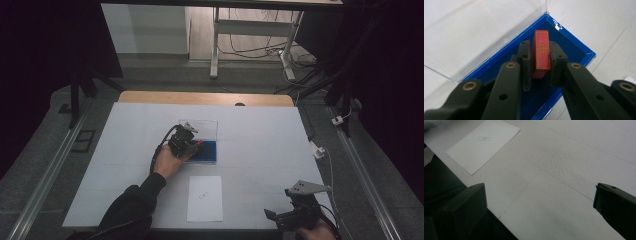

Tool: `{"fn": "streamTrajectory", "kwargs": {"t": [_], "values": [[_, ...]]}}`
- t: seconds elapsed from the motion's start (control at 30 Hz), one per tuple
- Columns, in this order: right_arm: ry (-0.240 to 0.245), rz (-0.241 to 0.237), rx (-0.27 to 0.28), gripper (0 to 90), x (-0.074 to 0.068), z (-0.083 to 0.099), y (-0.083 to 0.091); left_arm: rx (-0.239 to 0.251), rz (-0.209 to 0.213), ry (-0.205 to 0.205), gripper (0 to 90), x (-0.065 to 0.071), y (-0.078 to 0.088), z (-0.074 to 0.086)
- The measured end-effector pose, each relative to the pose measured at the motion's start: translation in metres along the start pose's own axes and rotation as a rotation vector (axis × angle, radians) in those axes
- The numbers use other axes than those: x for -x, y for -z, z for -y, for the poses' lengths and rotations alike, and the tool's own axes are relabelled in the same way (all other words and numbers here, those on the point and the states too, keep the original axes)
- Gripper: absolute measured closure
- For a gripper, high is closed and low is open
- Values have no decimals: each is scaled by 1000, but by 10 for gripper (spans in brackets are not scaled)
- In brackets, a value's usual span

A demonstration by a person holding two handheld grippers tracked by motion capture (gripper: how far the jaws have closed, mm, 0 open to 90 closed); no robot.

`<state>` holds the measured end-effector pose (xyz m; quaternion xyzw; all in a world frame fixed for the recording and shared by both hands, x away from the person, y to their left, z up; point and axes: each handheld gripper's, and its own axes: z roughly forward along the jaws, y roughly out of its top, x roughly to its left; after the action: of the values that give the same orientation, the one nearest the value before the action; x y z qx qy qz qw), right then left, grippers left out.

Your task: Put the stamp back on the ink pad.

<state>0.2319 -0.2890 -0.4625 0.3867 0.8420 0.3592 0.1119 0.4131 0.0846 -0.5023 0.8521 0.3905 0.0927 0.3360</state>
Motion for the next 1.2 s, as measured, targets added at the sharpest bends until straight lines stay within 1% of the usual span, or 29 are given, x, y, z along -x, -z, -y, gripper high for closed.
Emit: {"fn": "streamTrajectory", "kwargs": {"t": [0.1, 0.17, 0.23, 0.3, 0.37, 0.47, 0.53, 0.6, 0.67, 0.73, 0.77, 0.87, 0.93, 1.0, 1.07, 1.2], "values": [[0, 0, -1, 0, 0, 0, 0, 8, -7, 2, 646, 0, 3, -1], [1, 0, -1, 0, 0, 0, 0, 17, -18, 16, 590, -1, 7, -2], [1, 0, -2, 0, 0, 0, 0, 27, -15, 29, 551, -1, 11, -3], [1, 0, -2, 0, 0, 0, 0, 40, -17, 27, 515, -1, 15, -4], [1, 0, -2, 0, 0, 0, 0, 44, -15, 26, 452, 0, 20, -6], [0, 1, -3, 0, 0, 0, 0, 48, -27, 11, 363, 3, 27, -6], [2, 0, -3, 0, 0, 0, 0, 57, -24, 19, 304, 5, 32, -6], [3, 2, -6, 0, 0, 0, 0, 64, -2, 29, 246, 6, 37, -5], [3, 2, -7, 0, -1, 0, 0, 68, 30, 31, 208, 7, 42, -4], [3, 1, -8, 0, -1, 0, 0, 71, 30, 36, 178, 9, 46, -2], [3, 2, -8, 0, -1, 0, -1, 73, 40, 36, 167, 9, 48, -1], [3, 2, -9, 0, -1, 0, -1, 94, 65, 53, 123, 10, 55, 1], [3, 3, -9, 0, -1, 0, -1, 102, 95, 59, 97, 10, 59, 3], [2, 2, -8, 0, -1, 0, 0, 107, 106, 56, 61, 11, 62, 6], [0, 2, -8, 0, -1, 0, 0, 108, 117, 45, 42, 12, 65, 10], [1, 0, -10, 0, -1, 0, -1, 107, 140, 38, 24, 14, 70, 18]]}}
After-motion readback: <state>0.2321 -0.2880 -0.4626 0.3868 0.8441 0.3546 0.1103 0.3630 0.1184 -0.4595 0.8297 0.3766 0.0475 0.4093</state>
